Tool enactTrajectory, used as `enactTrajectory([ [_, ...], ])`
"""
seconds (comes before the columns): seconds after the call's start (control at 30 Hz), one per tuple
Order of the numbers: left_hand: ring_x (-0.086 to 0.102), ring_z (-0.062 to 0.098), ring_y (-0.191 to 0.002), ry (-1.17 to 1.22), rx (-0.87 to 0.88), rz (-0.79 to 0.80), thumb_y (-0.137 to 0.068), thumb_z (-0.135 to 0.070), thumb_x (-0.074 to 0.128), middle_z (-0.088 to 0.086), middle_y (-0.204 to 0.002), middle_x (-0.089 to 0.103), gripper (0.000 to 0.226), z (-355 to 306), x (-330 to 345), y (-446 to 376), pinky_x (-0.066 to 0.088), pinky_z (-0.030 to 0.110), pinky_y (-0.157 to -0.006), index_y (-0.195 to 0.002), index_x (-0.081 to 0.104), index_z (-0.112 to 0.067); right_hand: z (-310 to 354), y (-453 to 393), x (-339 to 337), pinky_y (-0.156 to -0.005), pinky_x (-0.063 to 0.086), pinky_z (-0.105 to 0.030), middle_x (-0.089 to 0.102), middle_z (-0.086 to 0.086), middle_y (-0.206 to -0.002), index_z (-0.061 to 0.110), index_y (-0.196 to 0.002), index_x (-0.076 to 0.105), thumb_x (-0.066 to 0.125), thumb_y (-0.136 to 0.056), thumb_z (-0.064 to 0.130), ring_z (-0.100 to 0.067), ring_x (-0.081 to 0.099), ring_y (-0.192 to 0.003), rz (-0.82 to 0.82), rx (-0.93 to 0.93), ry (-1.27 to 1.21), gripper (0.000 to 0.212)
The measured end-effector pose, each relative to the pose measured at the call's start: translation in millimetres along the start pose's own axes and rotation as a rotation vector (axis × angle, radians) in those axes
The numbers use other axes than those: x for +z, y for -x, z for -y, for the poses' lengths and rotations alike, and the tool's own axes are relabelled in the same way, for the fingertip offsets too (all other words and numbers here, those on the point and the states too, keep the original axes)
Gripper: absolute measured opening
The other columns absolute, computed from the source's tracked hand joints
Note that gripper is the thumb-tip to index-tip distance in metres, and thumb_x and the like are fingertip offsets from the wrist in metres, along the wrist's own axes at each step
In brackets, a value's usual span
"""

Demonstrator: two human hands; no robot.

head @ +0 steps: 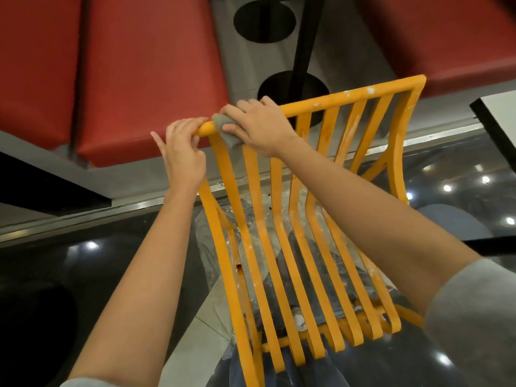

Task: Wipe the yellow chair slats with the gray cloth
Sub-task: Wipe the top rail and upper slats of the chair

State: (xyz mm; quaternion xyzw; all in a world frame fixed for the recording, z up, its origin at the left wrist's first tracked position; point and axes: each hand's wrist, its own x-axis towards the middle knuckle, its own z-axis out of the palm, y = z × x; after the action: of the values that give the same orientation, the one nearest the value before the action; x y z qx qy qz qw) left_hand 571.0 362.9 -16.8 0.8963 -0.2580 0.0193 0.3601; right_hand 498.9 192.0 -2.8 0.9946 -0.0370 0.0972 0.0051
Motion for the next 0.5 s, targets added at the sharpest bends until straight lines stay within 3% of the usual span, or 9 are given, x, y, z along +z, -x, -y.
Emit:
enactTrajectory([
  [0.17,0.044,0.017,-0.127,0.008,0.002,0.001,-0.084,0.013,0.045,-0.003,-0.123,0.062,0.057,1,2,-1,-0.004,0.057,-0.119,-0.122,0.066,-0.024,-102,69,-7,-0.098,0.035,-0.046,0.06,-0.009,-0.104,0.018,-0.115,0.055,0.026,-0.107,0.039,-0.033,0.055,-0.101,-0.108,0.334,-0.011,0.037],
  [0.27,0.045,0.019,-0.125,0.023,-0.007,-0.011,-0.083,0.015,0.043,0.0,-0.122,0.063,0.058,-1,6,-2,-0.002,0.056,-0.121,-0.121,0.067,-0.022,-100,61,-10,-0.098,0.034,-0.048,0.063,-0.01,-0.101,0.017,-0.106,0.058,0.024,-0.106,0.036,-0.036,0.056,-0.101,-0.132,0.481,0.027,0.038],
  [0.37,0.046,0.018,-0.125,-0.005,0.0,-0.008,-0.084,0.014,0.044,-0.002,-0.122,0.063,0.058,0,4,-3,-0.003,0.054,-0.121,-0.122,0.067,-0.023,-36,30,5,-0.099,0.034,-0.046,0.063,-0.006,-0.107,0.02,-0.113,0.058,0.022,-0.103,0.041,-0.03,0.056,-0.103,-0.113,0.342,-0.03,0.043],
  [0.43,0.047,0.015,-0.125,-0.04,0.014,0.0,-0.085,0.012,0.047,-0.005,-0.123,0.063,0.057,2,-1,-3,-0.005,0.054,-0.121,-0.123,0.066,-0.026,-2,18,18,-0.099,0.034,-0.042,0.063,-0.002,-0.114,0.024,-0.127,0.057,0.032,-0.103,0.042,-0.026,0.056,-0.105,-0.16,0.176,-0.076,0.039],
  [0.5,0.047,0.013,-0.125,-0.044,0.022,0.014,-0.086,0.01,0.049,-0.007,-0.124,0.064,0.056,3,-4,-3,-0.007,0.054,-0.12,-0.124,0.066,-0.028,-8,20,19,-0.101,0.035,-0.04,0.062,0.0,-0.124,0.026,-0.139,0.052,0.044,-0.1,0.033,-0.024,0.057,-0.113,-0.15,0.039,-0.138,0.041],
])
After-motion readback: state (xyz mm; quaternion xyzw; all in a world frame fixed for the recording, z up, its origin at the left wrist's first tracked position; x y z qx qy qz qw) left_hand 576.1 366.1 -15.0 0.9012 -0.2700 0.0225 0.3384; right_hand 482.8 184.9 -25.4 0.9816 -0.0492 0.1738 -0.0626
